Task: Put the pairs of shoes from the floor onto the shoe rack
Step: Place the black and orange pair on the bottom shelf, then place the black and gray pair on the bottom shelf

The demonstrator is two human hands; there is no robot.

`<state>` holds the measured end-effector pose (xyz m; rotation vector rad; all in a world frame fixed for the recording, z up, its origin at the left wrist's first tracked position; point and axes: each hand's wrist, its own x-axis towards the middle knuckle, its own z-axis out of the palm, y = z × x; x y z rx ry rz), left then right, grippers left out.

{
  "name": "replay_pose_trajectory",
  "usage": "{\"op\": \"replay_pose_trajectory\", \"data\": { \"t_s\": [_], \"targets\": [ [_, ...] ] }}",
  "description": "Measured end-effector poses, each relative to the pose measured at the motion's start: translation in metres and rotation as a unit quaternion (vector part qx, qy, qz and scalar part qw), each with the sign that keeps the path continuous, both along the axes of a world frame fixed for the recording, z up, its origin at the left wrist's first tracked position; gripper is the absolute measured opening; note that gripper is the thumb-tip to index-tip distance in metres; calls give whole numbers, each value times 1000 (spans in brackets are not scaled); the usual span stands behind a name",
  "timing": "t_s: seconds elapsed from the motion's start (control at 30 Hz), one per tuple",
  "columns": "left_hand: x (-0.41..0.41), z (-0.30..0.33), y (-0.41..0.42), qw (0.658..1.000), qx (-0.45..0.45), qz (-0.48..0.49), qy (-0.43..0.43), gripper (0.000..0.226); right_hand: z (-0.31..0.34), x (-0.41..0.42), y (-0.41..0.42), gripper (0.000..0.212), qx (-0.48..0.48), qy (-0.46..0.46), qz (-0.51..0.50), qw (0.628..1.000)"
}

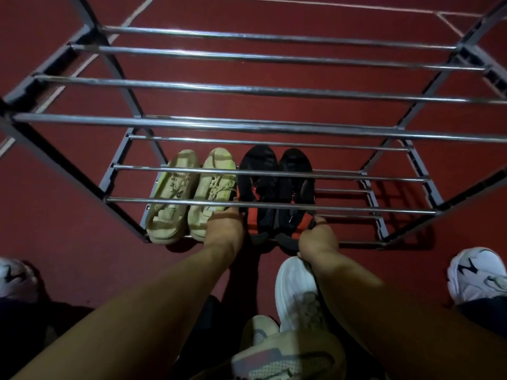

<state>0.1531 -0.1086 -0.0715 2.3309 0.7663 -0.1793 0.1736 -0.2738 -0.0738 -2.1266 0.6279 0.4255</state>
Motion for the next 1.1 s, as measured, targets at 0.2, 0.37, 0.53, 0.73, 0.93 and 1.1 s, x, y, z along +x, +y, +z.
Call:
{"op": "replay_pose_trajectory", "data": {
  "t_s": [0.2, 0.37, 0.53, 0.73, 0.93, 1.1],
  "targets": [
    [7, 5, -2, 998, 35, -22, 41, 27, -8, -1, -4, 45, -39, -39, 48, 997],
    [0, -9, 10, 994, 86, -59, 23, 22, -13, 4, -2, 59, -84, -57, 121, 988],
    [2, -1, 12, 994, 72, -73, 23, 30, -4, 7, -9, 50, -99, -18, 157, 982],
    [-21, 32, 14, 969, 175, -165, 48, 29, 34, -10, -6, 42, -135, -3, 180, 974],
    [-67, 87, 11, 947, 233, -219, 22, 26, 90, -55, 2, 47, -152, -32, 292, 944],
    [-112, 121, 7, 925, 270, -265, 27, 27, 131, -104, -3, 56, -144, -51, 356, 922]
  ]
}}
